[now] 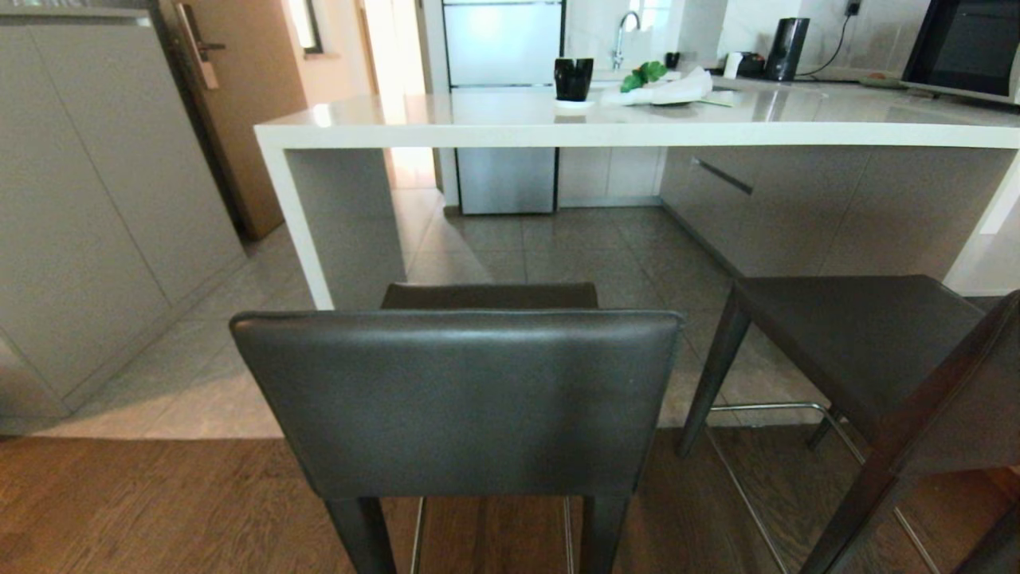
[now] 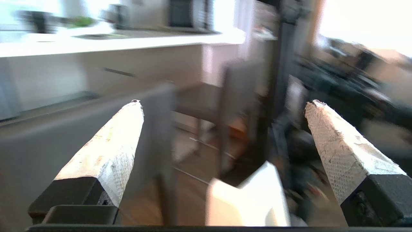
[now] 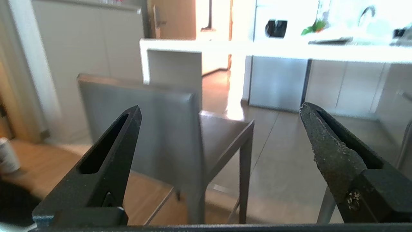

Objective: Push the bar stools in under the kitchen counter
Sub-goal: Push the gray chair back under the dining table

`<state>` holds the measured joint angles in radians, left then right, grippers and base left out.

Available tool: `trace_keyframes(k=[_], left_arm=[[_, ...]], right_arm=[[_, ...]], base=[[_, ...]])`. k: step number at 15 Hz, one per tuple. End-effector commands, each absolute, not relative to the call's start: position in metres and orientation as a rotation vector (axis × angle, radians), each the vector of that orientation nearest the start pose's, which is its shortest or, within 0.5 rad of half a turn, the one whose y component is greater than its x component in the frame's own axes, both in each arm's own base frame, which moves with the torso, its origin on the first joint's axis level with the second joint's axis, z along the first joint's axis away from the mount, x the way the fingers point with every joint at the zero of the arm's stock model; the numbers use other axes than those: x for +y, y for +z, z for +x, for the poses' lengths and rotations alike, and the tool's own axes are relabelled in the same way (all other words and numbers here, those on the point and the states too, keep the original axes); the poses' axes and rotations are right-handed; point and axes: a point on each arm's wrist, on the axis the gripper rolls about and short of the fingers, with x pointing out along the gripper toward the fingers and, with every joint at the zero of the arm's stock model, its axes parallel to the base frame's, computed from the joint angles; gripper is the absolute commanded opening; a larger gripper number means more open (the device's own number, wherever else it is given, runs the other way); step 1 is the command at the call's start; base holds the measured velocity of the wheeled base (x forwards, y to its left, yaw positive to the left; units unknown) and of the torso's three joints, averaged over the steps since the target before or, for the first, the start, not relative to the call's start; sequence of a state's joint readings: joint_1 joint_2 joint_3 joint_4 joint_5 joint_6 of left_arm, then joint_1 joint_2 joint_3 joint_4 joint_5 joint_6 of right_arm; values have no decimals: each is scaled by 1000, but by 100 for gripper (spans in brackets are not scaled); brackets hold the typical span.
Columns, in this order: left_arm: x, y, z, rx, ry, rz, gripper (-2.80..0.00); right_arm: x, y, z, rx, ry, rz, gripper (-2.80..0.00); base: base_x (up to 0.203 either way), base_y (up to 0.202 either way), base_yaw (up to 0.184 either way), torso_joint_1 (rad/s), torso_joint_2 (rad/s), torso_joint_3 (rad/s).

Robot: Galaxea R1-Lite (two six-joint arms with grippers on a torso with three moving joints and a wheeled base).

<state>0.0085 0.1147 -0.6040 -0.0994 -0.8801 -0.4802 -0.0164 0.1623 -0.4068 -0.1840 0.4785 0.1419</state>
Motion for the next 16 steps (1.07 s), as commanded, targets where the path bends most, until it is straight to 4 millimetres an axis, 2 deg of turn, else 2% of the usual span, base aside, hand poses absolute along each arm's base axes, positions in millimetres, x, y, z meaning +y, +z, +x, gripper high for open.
trace_keyframes(k=[1, 3, 5, 8, 10, 12, 14, 16], left_arm=[[-16, 220, -91, -349, -826, -196, 0], [-14, 201, -86, -381, -715, -159, 0], [-12, 192, -84, -384, -588, -153, 0], [-7, 176, -75, -343, -338, -123, 0], [-4, 163, -65, -311, -191, -33, 0], [-3, 147, -54, -257, -110, 48, 0], [-3, 136, -47, -224, -95, 56, 0], [-2, 118, -38, -167, -74, 58, 0]], right_arm=[[11, 186, -76, -404, 505, 22, 0], [10, 180, -78, -384, 462, 31, 0], [8, 177, -75, -379, 353, 43, 0], [3, 164, -63, -348, 123, 69, 0], [1, 154, -55, -351, 44, 45, 0], [1, 135, -42, -327, 1, 4, 0], [0, 111, -29, -319, -16, -31, 0], [0, 109, -28, -328, -28, -52, 0]], base=[[0, 0, 0, 0, 0, 0], [0, 0, 0, 0, 0, 0], [0, 0, 0, 0, 0, 0], [0, 0, 0, 0, 0, 0], [0, 0, 0, 0, 0, 0], [0, 0, 0, 0, 0, 0], [0, 0, 0, 0, 0, 0], [0, 0, 0, 0, 0, 0]])
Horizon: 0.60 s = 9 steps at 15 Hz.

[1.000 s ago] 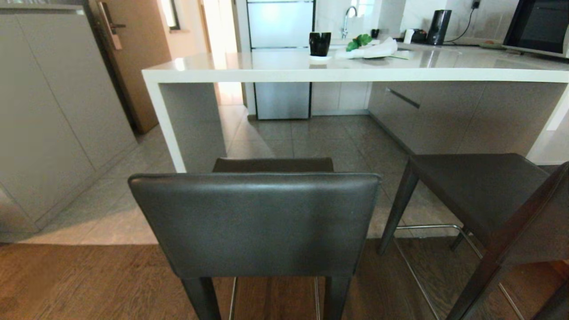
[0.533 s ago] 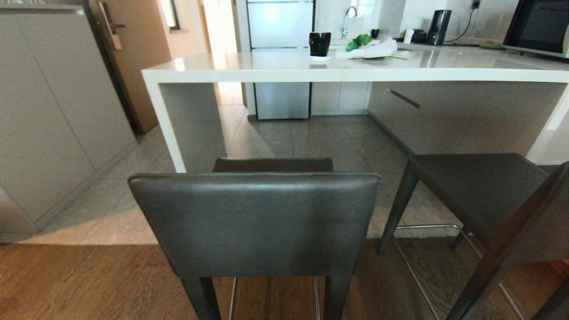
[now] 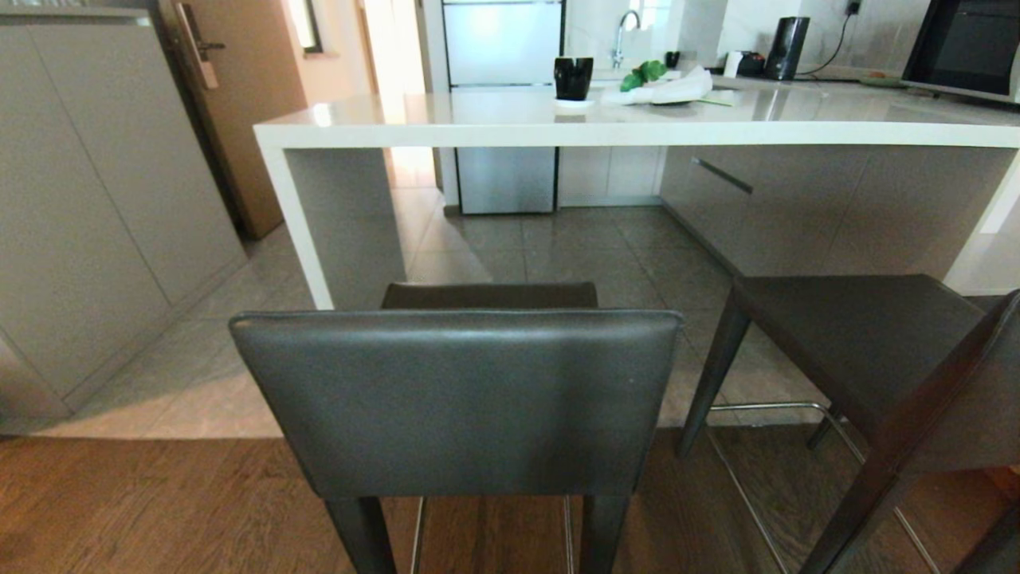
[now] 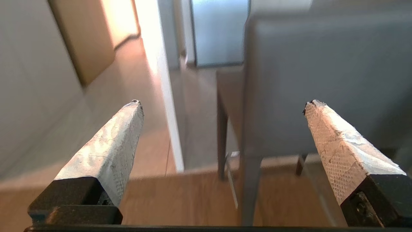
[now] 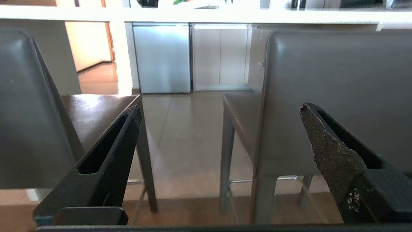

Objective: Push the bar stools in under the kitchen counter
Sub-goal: Push the gray chair back under the dining table

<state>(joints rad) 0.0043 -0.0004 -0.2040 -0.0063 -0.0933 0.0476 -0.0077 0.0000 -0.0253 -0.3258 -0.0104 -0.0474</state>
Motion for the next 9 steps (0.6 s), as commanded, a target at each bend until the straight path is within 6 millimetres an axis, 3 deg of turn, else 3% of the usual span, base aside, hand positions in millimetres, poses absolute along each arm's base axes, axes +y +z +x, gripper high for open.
trace_keyframes(k=[1, 4, 9], left_arm=[[-2, 108, -33, -142, -58, 70, 0], [0, 88, -23, -125, -5, 112, 0], [0, 76, -23, -5, -12, 63, 0]], right_arm=[[0, 105, -27, -294, -29, -52, 0], [-2, 90, -24, -138, -127, -31, 0], [-1, 83, -24, -58, -37, 88, 0]], base=[[0, 0, 0, 0, 0, 0], [0, 0, 0, 0, 0, 0], [0, 0, 0, 0, 0, 0]])
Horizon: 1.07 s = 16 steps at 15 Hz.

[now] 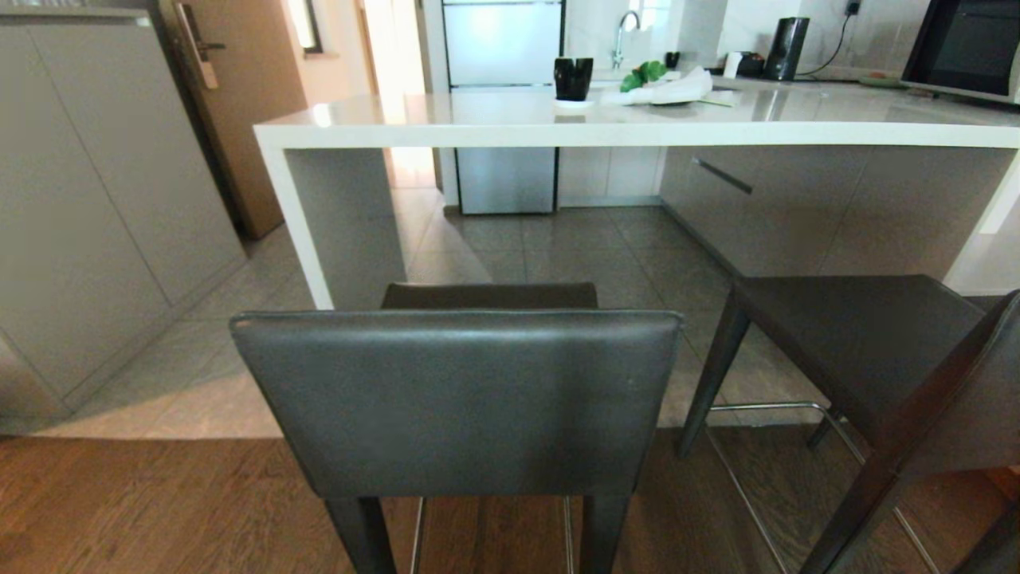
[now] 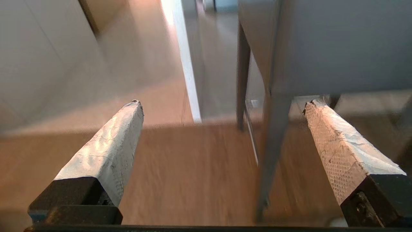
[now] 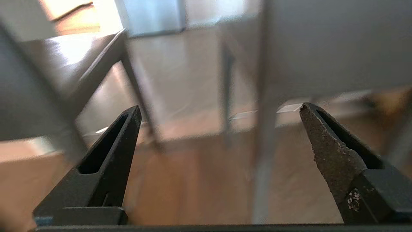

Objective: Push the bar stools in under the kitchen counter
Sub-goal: Push the gray chair back under the dining table

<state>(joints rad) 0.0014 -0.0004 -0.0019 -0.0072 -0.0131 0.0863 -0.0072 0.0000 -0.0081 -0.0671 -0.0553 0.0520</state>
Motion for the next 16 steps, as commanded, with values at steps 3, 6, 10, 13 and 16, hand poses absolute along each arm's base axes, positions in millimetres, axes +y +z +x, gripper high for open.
trace_keyframes(k=[3, 6, 10, 13, 16], left_arm=[[0, 77, -23, -6, -12, 26, 0], [0, 77, -26, 49, -3, 11, 0], [0, 77, -27, 71, -1, 1, 0], [0, 77, -27, 68, 11, -40, 0], [0, 78, -27, 68, 9, -37, 0]], right_arm=[[0, 79, -24, -6, -19, 187, 0], [0, 79, -24, -11, -16, 152, 0], [0, 79, -23, 61, -10, 105, 0], [0, 78, -26, 24, -25, 200, 0], [0, 79, -24, -2, -21, 3, 0]], base=[[0, 0, 0, 0, 0, 0], [0, 0, 0, 0, 0, 0], [0, 0, 0, 0, 0, 0], [0, 0, 0, 0, 0, 0], [0, 0, 0, 0, 0, 0]])
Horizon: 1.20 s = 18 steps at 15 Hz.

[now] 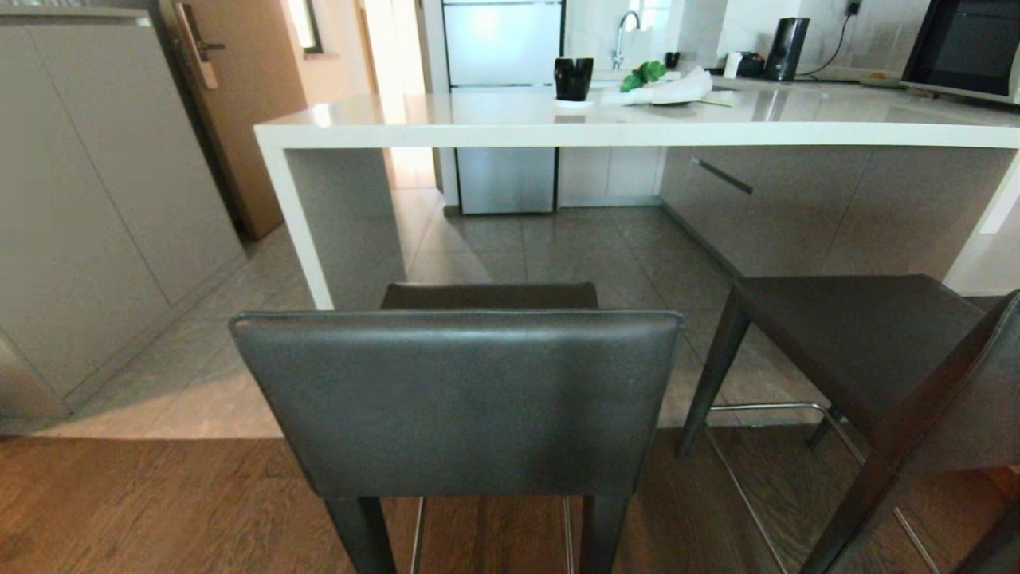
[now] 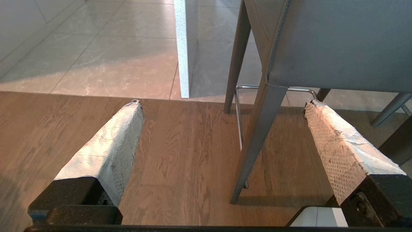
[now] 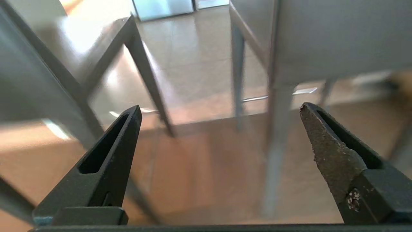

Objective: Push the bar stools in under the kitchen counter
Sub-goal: Push the gray chair back under the dining table

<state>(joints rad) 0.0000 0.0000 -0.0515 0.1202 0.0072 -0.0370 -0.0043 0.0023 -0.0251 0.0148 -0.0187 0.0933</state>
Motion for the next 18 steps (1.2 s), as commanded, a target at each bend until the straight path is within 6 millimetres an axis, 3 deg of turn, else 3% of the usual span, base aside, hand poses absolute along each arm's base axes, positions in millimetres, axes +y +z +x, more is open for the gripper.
trace_keyframes(k=[1, 2, 5, 17, 18], left_arm=[[0, 78, -27, 69, 9, -37, 0], [0, 78, -27, 69, 9, -37, 0], [0, 78, -27, 67, 12, -37, 0], [0, 77, -27, 66, 10, -14, 0], [0, 77, -27, 66, 10, -14, 0]], right_arm=[[0, 77, -23, 3, -3, -82, 0], [1, 76, -23, 3, 26, -137, 0], [1, 76, -23, 7, 18, -60, 0], [0, 76, -23, -4, -3, -28, 0], [0, 76, -23, -6, -5, -20, -280]], base=[[0, 0, 0, 0, 0, 0], [0, 0, 0, 0, 0, 0], [0, 0, 0, 0, 0, 0], [0, 0, 0, 0, 0, 0], [0, 0, 0, 0, 0, 0]])
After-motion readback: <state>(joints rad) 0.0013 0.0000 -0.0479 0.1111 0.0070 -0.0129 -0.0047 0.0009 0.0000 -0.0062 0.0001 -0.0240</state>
